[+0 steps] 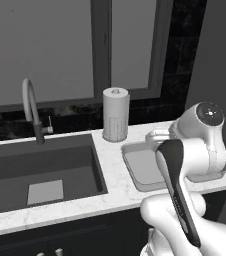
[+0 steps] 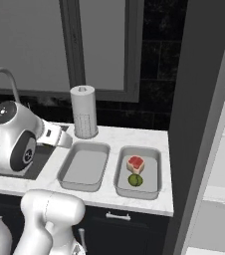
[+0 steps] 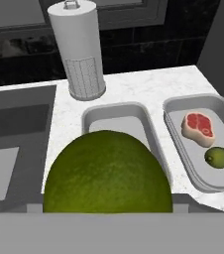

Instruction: Place one lime and one steak in each tupperware on the nearby counter, to pack two identical lunches.

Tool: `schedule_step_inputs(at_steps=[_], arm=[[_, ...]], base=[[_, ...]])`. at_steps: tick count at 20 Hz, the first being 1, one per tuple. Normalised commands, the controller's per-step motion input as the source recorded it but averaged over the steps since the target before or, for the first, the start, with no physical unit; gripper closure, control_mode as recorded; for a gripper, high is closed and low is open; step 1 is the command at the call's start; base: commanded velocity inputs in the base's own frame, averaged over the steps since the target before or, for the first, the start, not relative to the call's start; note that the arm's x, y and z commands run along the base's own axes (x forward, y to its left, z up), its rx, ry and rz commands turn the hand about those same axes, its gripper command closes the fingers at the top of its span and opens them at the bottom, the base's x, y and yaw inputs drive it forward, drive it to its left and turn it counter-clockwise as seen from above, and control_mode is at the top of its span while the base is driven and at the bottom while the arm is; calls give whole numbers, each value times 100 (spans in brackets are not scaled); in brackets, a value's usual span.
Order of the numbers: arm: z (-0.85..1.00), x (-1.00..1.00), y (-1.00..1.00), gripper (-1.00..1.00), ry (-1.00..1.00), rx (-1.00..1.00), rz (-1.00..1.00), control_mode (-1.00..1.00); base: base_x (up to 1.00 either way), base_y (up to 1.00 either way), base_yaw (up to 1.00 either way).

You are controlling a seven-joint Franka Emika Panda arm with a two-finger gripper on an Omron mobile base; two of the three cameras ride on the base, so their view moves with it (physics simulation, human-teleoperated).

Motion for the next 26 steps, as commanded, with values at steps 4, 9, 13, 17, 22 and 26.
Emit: schedule_step_inputs(at_steps=[4, 9, 13, 17, 22, 26], arm=[[-78, 0, -31, 100, 20, 0, 0, -100], [-78, 13, -30, 100, 18, 0, 0, -100], [-89, 14, -17, 100, 12, -1, 0, -100], [-67, 31, -3, 100, 10, -1, 0, -100], [-58, 38, -5, 100, 4, 0, 1, -100], [-53, 38, -6, 100, 2, 0, 1, -100]], base=[[0, 0, 0], [0, 0, 0], [0, 0, 0], [0, 0, 0], [0, 0, 0], [0, 0, 0]])
